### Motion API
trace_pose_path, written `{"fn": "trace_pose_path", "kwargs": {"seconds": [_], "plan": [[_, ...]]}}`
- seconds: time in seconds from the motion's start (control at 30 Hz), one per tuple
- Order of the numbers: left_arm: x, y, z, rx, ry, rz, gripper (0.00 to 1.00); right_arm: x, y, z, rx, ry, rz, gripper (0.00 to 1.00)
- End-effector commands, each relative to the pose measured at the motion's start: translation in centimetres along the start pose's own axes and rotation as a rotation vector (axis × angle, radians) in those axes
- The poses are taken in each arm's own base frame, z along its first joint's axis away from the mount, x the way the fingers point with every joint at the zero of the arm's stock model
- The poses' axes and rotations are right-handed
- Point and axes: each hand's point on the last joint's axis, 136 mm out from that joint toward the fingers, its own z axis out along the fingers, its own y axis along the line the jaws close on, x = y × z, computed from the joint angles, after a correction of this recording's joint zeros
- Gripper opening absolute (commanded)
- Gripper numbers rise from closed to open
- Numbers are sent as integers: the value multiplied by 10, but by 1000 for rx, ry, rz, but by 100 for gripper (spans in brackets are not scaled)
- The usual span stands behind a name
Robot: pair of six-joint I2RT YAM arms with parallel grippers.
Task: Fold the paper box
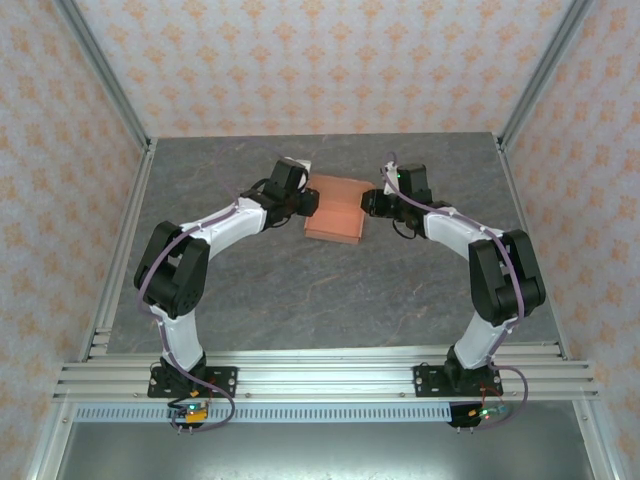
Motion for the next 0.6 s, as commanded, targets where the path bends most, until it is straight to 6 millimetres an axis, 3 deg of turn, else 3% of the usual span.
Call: {"fn": "trace_pose_path", "kwargs": {"seconds": [0.0, 0.3, 0.33, 0.57], "plan": [[-12, -17, -2, 59, -13, 7, 34, -4, 5, -5, -1, -22, 3, 22], [-15, -25, 5, 105, -2, -35, 34, -2, 5, -5, 2, -13, -8, 21], [-4, -23, 15, 100, 24, -46, 34, -1, 4, -5, 3, -11, -7, 21], [17, -30, 26, 151, 39, -142, 33, 10, 2, -1, 0, 3, 10, 20]]}}
